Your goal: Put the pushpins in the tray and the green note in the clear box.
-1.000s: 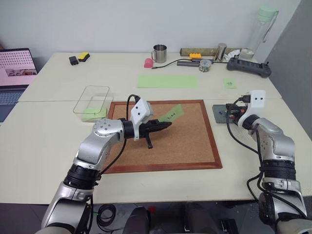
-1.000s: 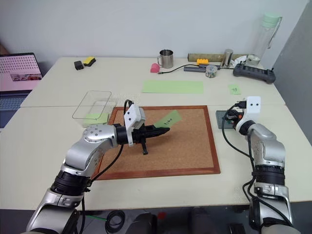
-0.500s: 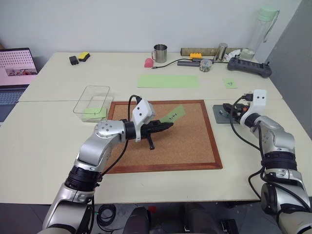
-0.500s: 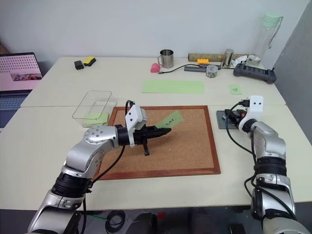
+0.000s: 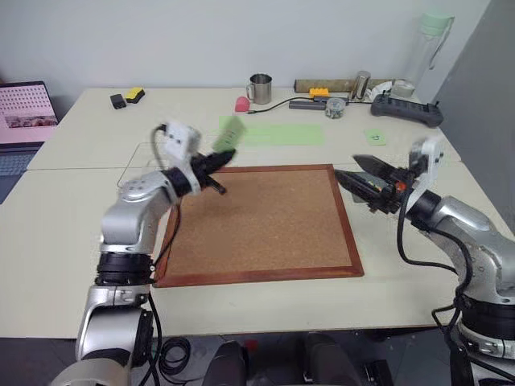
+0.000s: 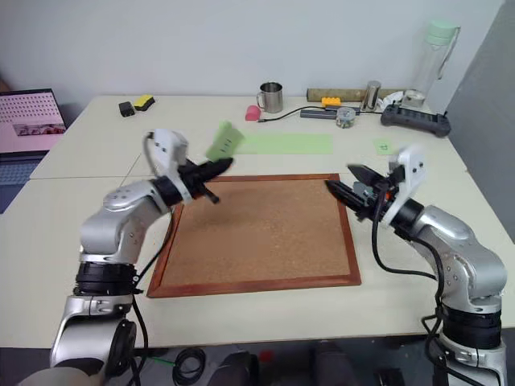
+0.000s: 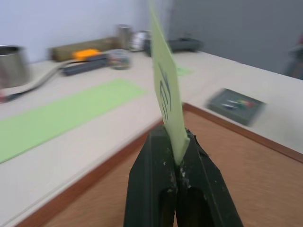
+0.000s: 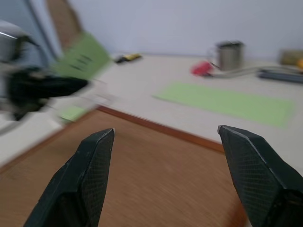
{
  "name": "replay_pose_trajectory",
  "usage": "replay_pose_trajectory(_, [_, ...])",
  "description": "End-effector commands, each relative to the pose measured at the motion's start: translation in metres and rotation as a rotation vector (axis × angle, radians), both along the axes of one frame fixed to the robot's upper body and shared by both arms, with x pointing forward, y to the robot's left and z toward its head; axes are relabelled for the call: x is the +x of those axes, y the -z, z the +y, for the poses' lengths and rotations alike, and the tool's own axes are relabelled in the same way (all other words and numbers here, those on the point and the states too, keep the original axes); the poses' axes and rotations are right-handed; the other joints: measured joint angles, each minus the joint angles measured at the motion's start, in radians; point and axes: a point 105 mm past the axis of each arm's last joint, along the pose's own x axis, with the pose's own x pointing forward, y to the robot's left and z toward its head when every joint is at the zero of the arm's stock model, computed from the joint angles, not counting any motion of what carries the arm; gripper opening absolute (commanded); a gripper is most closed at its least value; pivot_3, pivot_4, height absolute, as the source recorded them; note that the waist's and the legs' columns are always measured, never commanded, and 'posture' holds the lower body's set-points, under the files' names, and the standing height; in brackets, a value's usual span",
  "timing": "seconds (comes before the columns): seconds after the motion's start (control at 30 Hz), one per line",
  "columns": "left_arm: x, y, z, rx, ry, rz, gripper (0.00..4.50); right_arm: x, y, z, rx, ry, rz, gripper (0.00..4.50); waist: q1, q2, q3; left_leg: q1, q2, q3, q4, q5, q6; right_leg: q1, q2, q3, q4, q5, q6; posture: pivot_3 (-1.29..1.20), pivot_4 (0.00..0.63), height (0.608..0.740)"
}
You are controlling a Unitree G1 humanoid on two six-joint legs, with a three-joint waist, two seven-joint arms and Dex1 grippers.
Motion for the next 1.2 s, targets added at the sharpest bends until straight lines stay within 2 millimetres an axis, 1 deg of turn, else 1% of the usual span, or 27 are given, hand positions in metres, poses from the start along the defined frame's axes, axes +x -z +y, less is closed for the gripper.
replay_pose_trajectory(0.03, [0.016, -0.015, 0.061, 0.020, -0.359, -0.071, 0.00, -0.018, -0.017, 0.027, 0.033, -0.102, -0.031, 3.66, 0.006, 0.000, 0.000, 0.000, 0.000, 0.000, 0.000, 0.000, 0.000, 0.000, 0.000, 0.000, 0.000, 0.000, 0.000, 0.00, 0.150, 0.740])
replay_pose_trajectory(0.1, [0.020, -0.018, 0.084, 0.004, -0.506, -0.087, 0.00, -0.023, -0.018, 0.039, 0.030, -0.147, -0.035, 3.66, 0.009, 0.000, 0.000, 0.000, 0.000, 0.000, 0.000, 0.000, 0.000, 0.000, 0.000, 0.000, 0.000, 0.001, 0.001, 0.00, 0.150, 0.740])
replay_pose_trajectory(0.17, [0.023, -0.018, 0.095, -0.018, -0.579, -0.084, 0.00, -0.025, -0.015, 0.045, 0.003, -0.172, -0.037, 3.66, 0.014, -0.001, 0.000, -0.001, -0.001, 0.001, 0.000, 0.000, 0.000, 0.000, -0.001, 0.001, -0.001, 0.002, 0.002, 0.00, 0.150, 0.740])
replay_pose_trajectory(0.27, [0.027, -0.010, 0.100, -0.043, -0.631, -0.037, 0.00, -0.022, -0.013, 0.048, -0.006, -0.176, -0.034, 3.66, 0.021, -0.001, 0.000, -0.005, -0.002, -0.001, 0.000, 0.000, 0.000, -0.001, -0.003, -0.002, -0.002, 0.002, 0.003, 0.00, 0.150, 0.740])
replay_pose_trajectory(0.33, [0.028, -0.004, 0.098, -0.039, -0.627, -0.017, 0.00, -0.021, -0.013, 0.048, -0.002, -0.175, -0.033, 3.66, 0.024, -0.001, 0.000, -0.006, -0.003, -0.001, 0.001, 0.000, 0.000, -0.002, -0.005, -0.002, -0.003, 0.003, 0.003, 0.00, 0.150, 0.740])
replay_pose_trajectory(0.37, [0.028, -0.002, 0.096, -0.040, -0.608, -0.009, 0.40, -0.021, -0.013, 0.049, -0.001, -0.175, -0.033, 3.69, 0.024, -0.001, 0.000, -0.007, -0.003, -0.001, 0.001, 0.000, 0.000, -0.002, -0.005, -0.002, -0.004, 0.003, 0.003, 0.00, 0.150, 0.740])
replay_pose_trajectory(0.4, [0.028, -0.001, 0.093, -0.041, -0.591, -0.007, 0.45, -0.020, -0.013, 0.049, 0.000, -0.174, -0.034, 3.69, 0.023, -0.001, 0.000, -0.007, -0.003, -0.001, 0.001, 0.000, 0.000, -0.002, -0.005, -0.002, -0.004, 0.003, 0.003, 0.00, 0.150, 0.740])
replay_pose_trajectory(0.47, [0.028, -0.001, 0.093, -0.046, -0.583, -0.005, 0.91, -0.020, -0.013, 0.048, 0.003, -0.170, -0.036, 3.69, 0.022, -0.001, 0.000, -0.007, -0.004, -0.001, 0.001, 0.000, 0.000, -0.002, -0.005, -0.002, -0.004, 0.003, 0.003, 0.00, 0.150, 0.740])
replay_pose_trajectory(0.5, [0.028, -0.001, 0.093, -0.044, -0.585, -0.006, 1.04, -0.019, -0.014, 0.048, 0.004, -0.168, -0.038, 3.69, 0.021, -0.001, 0.000, -0.007, -0.004, -0.001, 0.001, 0.001, 0.000, -0.002, -0.005, -0.002, -0.003, 0.003, 0.003, 0.00, 0.150, 0.740])
replay_pose_trajectory(0.53, [0.028, -0.001, 0.094, -0.044, -0.589, -0.007, 1.32, -0.019, -0.014, 0.048, 0.005, -0.166, -0.039, 3.69, 0.019, -0.001, 0.000, -0.007, -0.004, -0.001, 0.001, 0.001, 0.000, -0.002, -0.004, -0.002, -0.003, 0.003, 0.003, 0.00, 0.150, 0.740])
replay_pose_trajectory(0.63, [0.028, -0.001, 0.096, -0.044, -0.599, -0.010, 1.82, -0.019, -0.016, 0.047, 0.010, -0.160, -0.043, 3.69, 0.017, -0.001, 0.000, -0.006, -0.003, -0.002, 0.001, 0.001, 0.000, -0.002, -0.003, -0.002, -0.002, 0.003, 0.003, 0.00, 0.150, 0.740])
replay_pose_trajectory(0.7, [0.028, -0.002, 0.096, -0.049, -0.599, -0.013, 2.33, -0.019, -0.017, 0.046, 0.009, -0.156, -0.046, 3.69, 0.015, -0.001, 0.000, -0.006, -0.003, -0.001, 0.001, 0.001, -0.001, -0.002, -0.003, -0.002, -0.002, 0.003, 0.003, 0.00, 0.150, 0.740])
replay_pose_trajectory(0.73, [0.028, -0.003, 0.095, -0.050, -0.595, -0.016, 2.45, -0.019, -0.017, 0.045, 0.008, -0.154, -0.046, 3.69, 0.014, -0.001, 0.000, -0.006, -0.003, -0.001, 0.001, 0.001, -0.001, -0.002, -0.003, -0.002, -0.002, 0.003, 0.003, 0.00, 0.150, 0.740])
replay_pose_trajectory(0.77, [0.028, -0.004, 0.093, -0.050, -0.583, -0.021, 2.73, -0.019, -0.017, 0.045, 0.008, -0.153, -0.047, 3.69, 0.014, -0.001, 0.000, -0.006, -0.003, -0.001, 0.001, 0.001, -0.001, -0.002, -0.003, -0.002, -0.002, 0.003, 0.003, 0.00, 0.150, 0.740])
replay_pose_trajectory(0.8, [0.027, -0.005, 0.091, -0.044, -0.568, -0.028, 2.93, -0.018, -0.017, 0.044, 0.008, -0.152, -0.047, 3.69, 0.015, -0.001, 0.000, -0.006, -0.003, -0.001, 0.001, 0.001, -0.001, -0.002, -0.004, -0.002, -0.002, 0.003, 0.003, 0.00, 0.150, 0.740])
replay_pose_trajectory(0.87, [0.024, -0.010, 0.074, 0.033, -0.465, -0.066, 3.42, -0.017, -0.015, 0.040, -0.001, -0.139, -0.045, 3.69, 0.015, -0.001, 0.000, -0.006, -0.003, -0.001, 0.001, 0.001, -0.001, -0.002, -0.004, -0.002, -0.002, 0.003, 0.003, 0.00, 0.150, 0.740])
replay_pose_trajectory(0.9, [0.023, -0.011, 0.065, 0.057, -0.410, -0.073, 3.49, -0.016, -0.014, 0.038, -0.009, -0.129, -0.044, 3.69, 0.015, -0.001, 0.000, -0.006, -0.003, -0.001, 0.001, 0.001, -0.001, -0.002, -0.004, -0.002, -0.002, 0.003, 0.003, 0.00, 0.150, 0.740])
replay_pose_trajectory(0.93, [0.019, -0.011, 0.053, 0.082, -0.334, -0.076, 3.83, -0.014, -0.011, 0.034, -0.028, -0.104, -0.043, 3.69, 0.015, -0.001, 0.000, -0.006, -0.003, -0.001, 0.001, 0.001, -0.001, -0.002, -0.004, -0.002, -0.003, 0.003, 0.003, 0.00, 0.150, 0.740])
replay_pose_trajectory(0.97, [0.016, -0.011, 0.043, 0.106, -0.272, -0.074, 4.00, -0.011, -0.007, 0.030, -0.052, -0.076, -0.042, 3.69, 0.015, -0.001, 0.000, -0.006, -0.003, -0.001, 0.001, 0.001, -0.001, -0.002, -0.004, -0.002, -0.003, 0.003, 0.003, 0.00, 0.150, 0.740])
replay_pose_trajectory(1.0, [0.009, -0.006, 0.028, 0.165, -0.164, -0.050, 4.23, -0.005, 0.001, 0.021, -0.097, -0.025, -0.039, 3.69, 0.016, -0.001, 0.000, -0.006, -0.003, -0.001, 0.001, 0.001, -0.001, -0.002, -0.004, -0.002, -0.003, 0.003, 0.003, 0.00, 0.150, 0.740])
replay_pose_trajectory(1.03, [0.003, -0.001, 0.017, 0.205, -0.090, -0.029, 4.44, -0.001, 0.006, 0.015, -0.130, 0.009, -0.037, 3.69, 0.018, -0.001, 0.000, -0.007, -0.003, -0.001, 0.000, 0.001, -0.001, -0.002, -0.004, -0.002, -0.003, 0.003, 0.003, 0.00, 0.150, 0.740])
replay_pose_trajectory(1.1, [-0.014, 0.010, -0.002, 0.245, 0.078, 0.035, 4.49, 0.003, 0.015, 0.004, -0.166, 0.058, -0.034, 3.69, 0.017, -0.001, 0.000, -0.007, -0.004, -0.001, 0.000, 0.001, -0.001, -0.002, -0.004, -0.001, -0.003, 0.003, 0.003, 0.00, 0.150, 0.740])
replay_pose_trajectory(1.13, [-0.023, 0.013, -0.008, 0.265, 0.145, 0.056, 4.49, 0.004, 0.020, 0.000, -0.172, 0.069, -0.024, 3.69, 0.015, -0.001, 0.000, -0.006, -0.004, 0.000, 0.000, 0.001, -0.001, -0.002, -0.004, -0.001, -0.003, 0.003, 0.003, 0.00, 0.150, 0.740])
replay_pose_trajectory(1.2, [-0.042, 0.023, -0.015, 0.306, 0.269, 0.102, 4.49, 0.002, 0.036, -0.009, -0.208, 0.084, 0.019, 3.69, 0.013, -0.001, 0.000, -0.006, -0.003, 0.000, 0.000, 0.001, -0.001, -0.002, -0.004, 0.000, -0.003, 0.003, 0.003, 0.00, 0.150, 0.740])
